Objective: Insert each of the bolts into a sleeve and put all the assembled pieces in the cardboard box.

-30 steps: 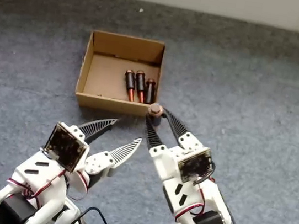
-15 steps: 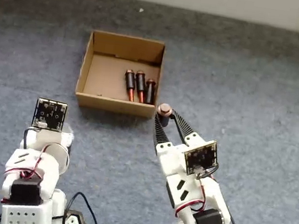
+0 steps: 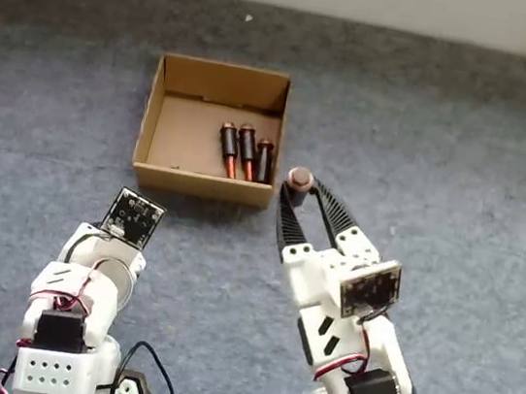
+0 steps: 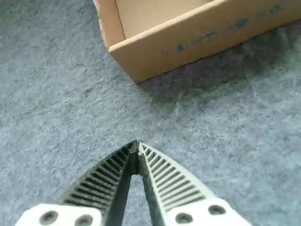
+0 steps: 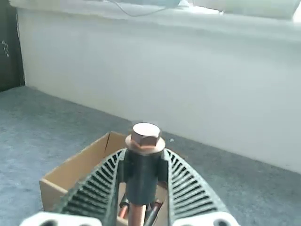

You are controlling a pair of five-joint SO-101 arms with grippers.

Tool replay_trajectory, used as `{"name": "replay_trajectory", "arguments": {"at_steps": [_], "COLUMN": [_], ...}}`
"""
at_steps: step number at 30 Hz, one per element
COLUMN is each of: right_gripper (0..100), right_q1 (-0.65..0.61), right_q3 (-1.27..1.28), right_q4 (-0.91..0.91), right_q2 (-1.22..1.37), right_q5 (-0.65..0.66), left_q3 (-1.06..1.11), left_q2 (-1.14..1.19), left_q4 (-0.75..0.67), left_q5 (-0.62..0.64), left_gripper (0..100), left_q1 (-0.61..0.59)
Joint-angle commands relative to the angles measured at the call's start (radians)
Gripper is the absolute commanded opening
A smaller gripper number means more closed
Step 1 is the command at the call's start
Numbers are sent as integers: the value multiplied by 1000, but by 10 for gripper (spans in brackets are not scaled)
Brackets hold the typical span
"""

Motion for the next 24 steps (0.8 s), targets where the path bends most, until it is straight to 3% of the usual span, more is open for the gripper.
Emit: {"name": "replay_trajectory", "arguments": {"at_steps": [1,12,24], "right_gripper": [5,5,5], "right_q1": [12,5,-119], "right_q3": [-156,-449,-582], "right_q4": [-105,-593,-863], "right_q2": [145,924,1557], "right_q5": [-3,-8,-3], "left_q3": [21,21,21], "left_q2": [-7,-7,-7], "left_q4": [-15,-14,-14], "left_q5": [-18,-21,-23], "left_gripper": [7,7,7], "left_q1": [19,13,13]}}
